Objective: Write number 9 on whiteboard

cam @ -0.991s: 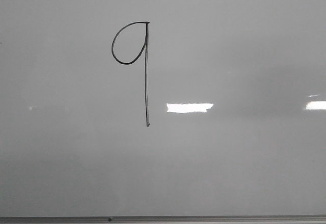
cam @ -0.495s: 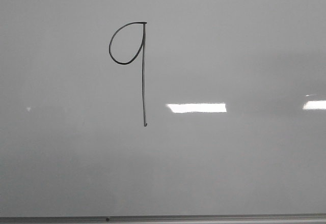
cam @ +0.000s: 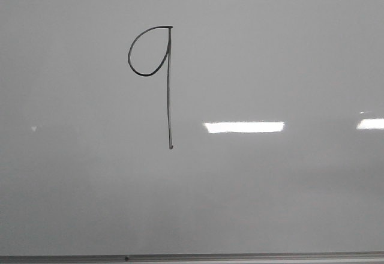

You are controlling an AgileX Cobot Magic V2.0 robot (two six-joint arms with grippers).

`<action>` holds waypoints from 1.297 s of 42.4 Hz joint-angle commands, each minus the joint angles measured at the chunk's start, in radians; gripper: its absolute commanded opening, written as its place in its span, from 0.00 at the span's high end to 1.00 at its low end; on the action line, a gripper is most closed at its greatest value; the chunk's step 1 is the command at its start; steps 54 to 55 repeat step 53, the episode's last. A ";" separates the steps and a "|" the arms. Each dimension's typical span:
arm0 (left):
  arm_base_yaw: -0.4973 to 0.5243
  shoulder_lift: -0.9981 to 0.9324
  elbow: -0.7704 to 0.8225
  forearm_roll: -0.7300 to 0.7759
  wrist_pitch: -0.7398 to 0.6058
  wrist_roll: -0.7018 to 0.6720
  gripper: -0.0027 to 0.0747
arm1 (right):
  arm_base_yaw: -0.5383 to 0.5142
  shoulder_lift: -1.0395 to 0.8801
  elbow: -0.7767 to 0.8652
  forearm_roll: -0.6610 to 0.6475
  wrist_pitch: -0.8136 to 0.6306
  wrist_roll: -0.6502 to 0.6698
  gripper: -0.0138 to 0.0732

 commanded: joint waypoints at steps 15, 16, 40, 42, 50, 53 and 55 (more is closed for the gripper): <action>0.002 -0.018 0.001 -0.001 -0.075 -0.011 0.99 | -0.021 -0.095 -0.003 -0.013 0.054 0.002 0.92; 0.002 -0.018 0.001 -0.001 -0.075 -0.011 0.99 | -0.021 -0.095 -0.003 -0.013 0.054 0.002 0.92; 0.002 -0.018 0.001 -0.001 -0.075 -0.011 0.99 | -0.021 -0.095 -0.003 -0.013 0.054 0.002 0.92; 0.002 -0.018 0.001 -0.001 -0.075 -0.011 0.99 | -0.021 -0.095 -0.003 -0.013 0.054 0.002 0.92; 0.002 -0.018 0.001 -0.001 -0.075 -0.011 0.99 | -0.021 -0.095 -0.003 -0.013 0.054 0.002 0.92; 0.002 -0.018 0.001 -0.001 -0.075 -0.011 0.99 | -0.021 -0.095 -0.003 -0.013 0.054 0.002 0.92; 0.002 -0.018 0.001 -0.001 -0.075 -0.011 0.99 | -0.021 -0.095 -0.003 -0.013 0.054 0.002 0.92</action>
